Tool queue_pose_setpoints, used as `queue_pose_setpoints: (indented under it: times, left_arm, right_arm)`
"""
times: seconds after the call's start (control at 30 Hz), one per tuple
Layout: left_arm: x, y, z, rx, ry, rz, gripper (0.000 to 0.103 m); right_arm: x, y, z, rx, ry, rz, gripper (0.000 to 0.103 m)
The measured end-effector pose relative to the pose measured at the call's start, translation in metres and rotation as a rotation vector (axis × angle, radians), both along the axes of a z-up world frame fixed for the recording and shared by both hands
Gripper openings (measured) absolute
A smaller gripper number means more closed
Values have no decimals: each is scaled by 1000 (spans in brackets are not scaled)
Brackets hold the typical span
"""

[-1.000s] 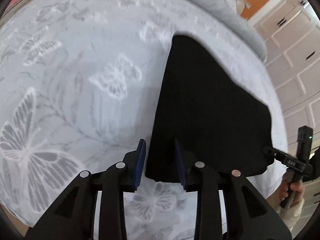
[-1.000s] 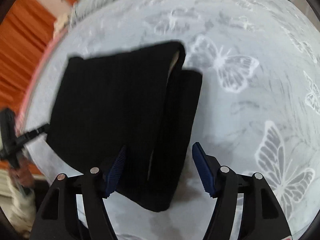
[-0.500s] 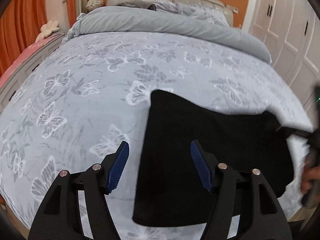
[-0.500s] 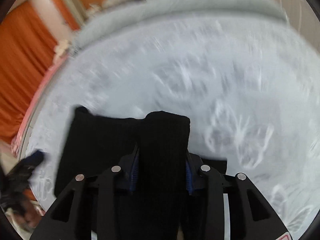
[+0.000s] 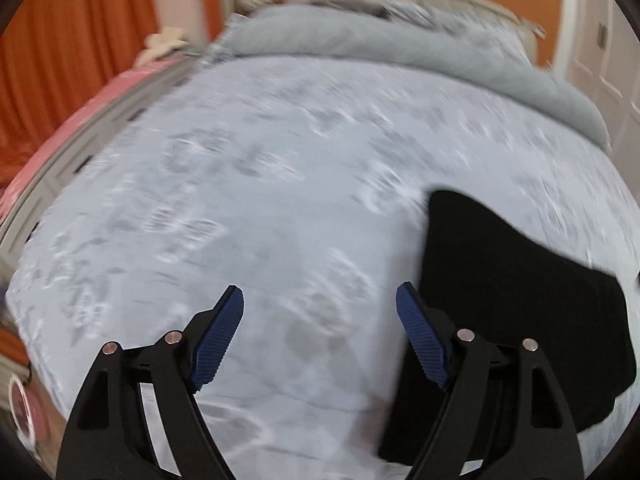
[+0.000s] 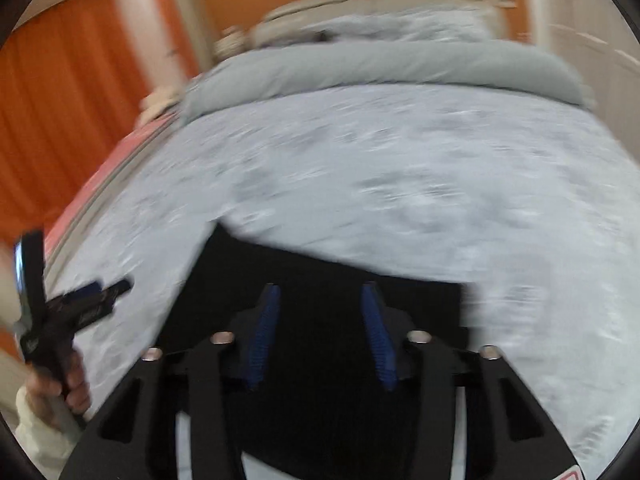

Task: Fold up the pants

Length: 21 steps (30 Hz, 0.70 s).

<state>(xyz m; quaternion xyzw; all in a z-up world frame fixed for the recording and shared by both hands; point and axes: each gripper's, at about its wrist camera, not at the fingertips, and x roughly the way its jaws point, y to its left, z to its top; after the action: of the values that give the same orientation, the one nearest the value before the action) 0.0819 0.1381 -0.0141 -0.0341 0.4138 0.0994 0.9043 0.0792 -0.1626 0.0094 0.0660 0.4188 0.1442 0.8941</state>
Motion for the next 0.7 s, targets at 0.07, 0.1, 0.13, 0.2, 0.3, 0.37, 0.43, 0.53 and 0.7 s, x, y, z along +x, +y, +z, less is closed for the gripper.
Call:
queue_pose_setpoints:
  times: [0.07,0.1,0.13,0.2,0.3,0.37,0.43,0.53,0.7]
  left_arm:
    - [-4,13,7,-2,-18,27,77]
    - [-7,20,10,-4,-25,36,77]
    - [-8,23,12,-7,-30,39,77]
    - [-9,28,14,1,-31,36,77]
    - [-12,32,12,13,-25,22,78]
    - [-14,35,9,23,-17,16,78]
    - [-14,36,4,32,0,9,78]
    - [-16,36,-2,49,15,-17,78]
    - [-20,31,-4,34,28,-58,78]
  right_arm:
    - [7,32,-10,-25,12,54,30]
    - [9,46,-14,-41,19,77,27]
    - [14,63,-22,-54,29,99,26]
    - [23,88,-32,-55,32,124,26]
    - [48,121,-55,-80,35,127,27]
    - [62,146,-85,-137,89,119,30]
    - [53,176,-86,-295,-7,118,32]
    - [49,191,-82,-355,-39,158,29]
    - [65,150,-36,-108,-35,79,18]
